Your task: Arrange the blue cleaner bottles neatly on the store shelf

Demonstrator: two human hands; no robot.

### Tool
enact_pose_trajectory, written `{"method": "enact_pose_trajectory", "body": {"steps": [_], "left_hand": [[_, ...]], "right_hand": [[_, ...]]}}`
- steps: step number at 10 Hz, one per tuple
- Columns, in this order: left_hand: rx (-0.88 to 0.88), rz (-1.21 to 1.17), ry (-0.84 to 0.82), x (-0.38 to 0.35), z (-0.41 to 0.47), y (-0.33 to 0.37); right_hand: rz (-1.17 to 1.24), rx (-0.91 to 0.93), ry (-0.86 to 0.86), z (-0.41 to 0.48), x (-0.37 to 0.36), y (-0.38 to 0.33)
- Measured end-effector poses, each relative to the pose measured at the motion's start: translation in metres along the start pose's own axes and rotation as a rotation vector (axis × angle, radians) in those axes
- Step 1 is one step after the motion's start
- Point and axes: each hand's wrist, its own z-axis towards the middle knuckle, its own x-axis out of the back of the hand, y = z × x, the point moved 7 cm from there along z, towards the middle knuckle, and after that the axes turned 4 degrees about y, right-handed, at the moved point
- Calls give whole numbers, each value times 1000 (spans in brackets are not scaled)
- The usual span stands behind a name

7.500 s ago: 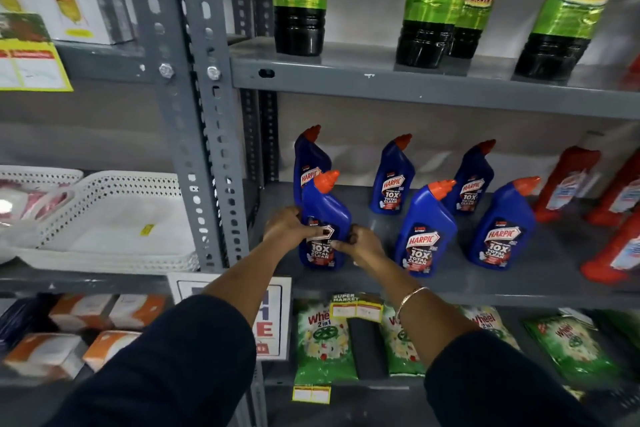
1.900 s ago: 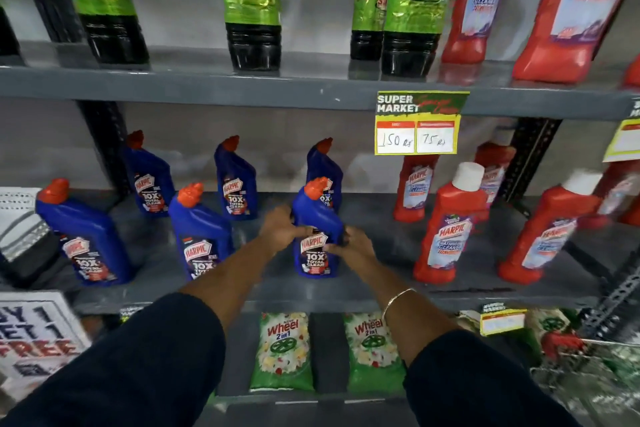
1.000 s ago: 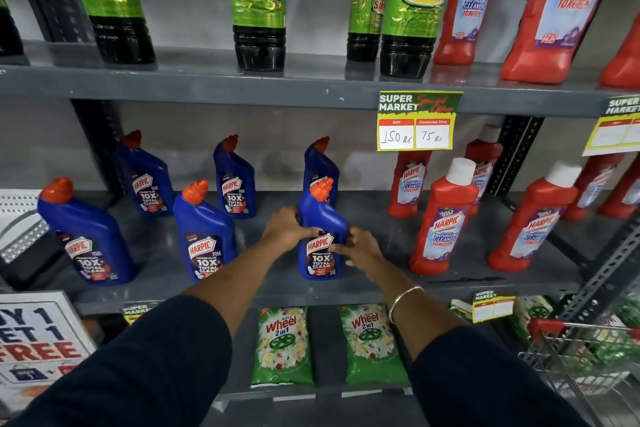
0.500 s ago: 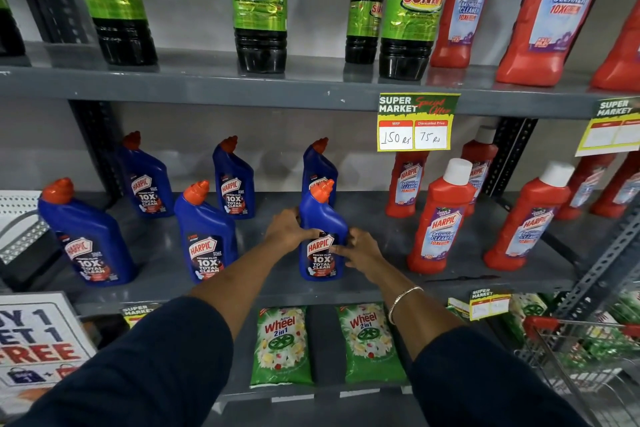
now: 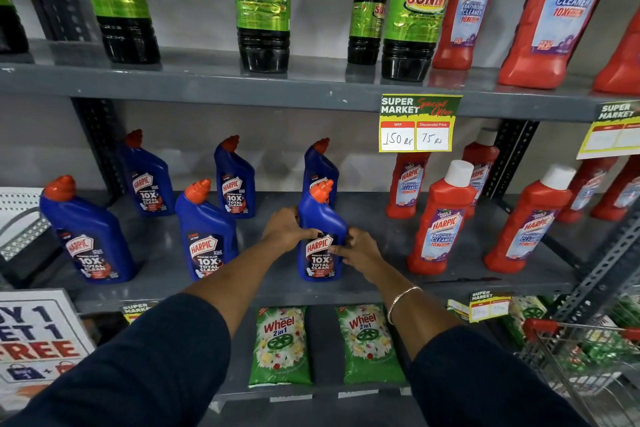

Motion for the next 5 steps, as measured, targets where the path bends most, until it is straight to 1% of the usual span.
{"method": "enact_pose_trajectory", "body": {"steps": [3, 4, 5], "left_hand": [[26, 41, 15, 1, 3, -5], [9, 0, -21, -1, 0, -2], [-50, -25, 50, 9, -6, 2]], "right_hand": [[-1, 23, -18, 3, -3, 0], [-17, 27, -26, -2, -3, -2], [-12, 76, 62, -8, 3, -13]]}}
